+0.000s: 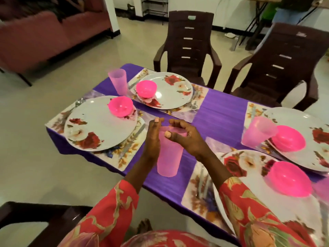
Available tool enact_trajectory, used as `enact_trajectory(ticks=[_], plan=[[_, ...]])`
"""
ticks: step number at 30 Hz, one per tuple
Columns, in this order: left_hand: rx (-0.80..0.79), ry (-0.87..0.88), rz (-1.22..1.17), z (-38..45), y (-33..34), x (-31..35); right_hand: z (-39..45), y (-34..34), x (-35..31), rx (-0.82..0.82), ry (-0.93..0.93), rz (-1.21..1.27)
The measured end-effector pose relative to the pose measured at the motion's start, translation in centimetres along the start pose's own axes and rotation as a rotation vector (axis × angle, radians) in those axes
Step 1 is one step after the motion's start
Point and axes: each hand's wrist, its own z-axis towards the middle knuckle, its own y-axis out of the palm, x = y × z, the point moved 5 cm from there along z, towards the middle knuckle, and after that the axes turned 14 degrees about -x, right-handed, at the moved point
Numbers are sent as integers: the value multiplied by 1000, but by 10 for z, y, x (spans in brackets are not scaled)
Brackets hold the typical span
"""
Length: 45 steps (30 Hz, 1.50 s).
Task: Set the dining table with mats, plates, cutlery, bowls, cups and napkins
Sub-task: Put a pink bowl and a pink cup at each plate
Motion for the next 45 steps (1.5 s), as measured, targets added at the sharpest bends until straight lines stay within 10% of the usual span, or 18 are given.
enact_trajectory(ticks=[29, 45], plan=[[169, -46, 239, 68, -146, 48, 168, 19, 8, 321, 216, -512], [-83, -154, 256, 146, -182, 69, 212, 34, 11, 387, 412, -549]])
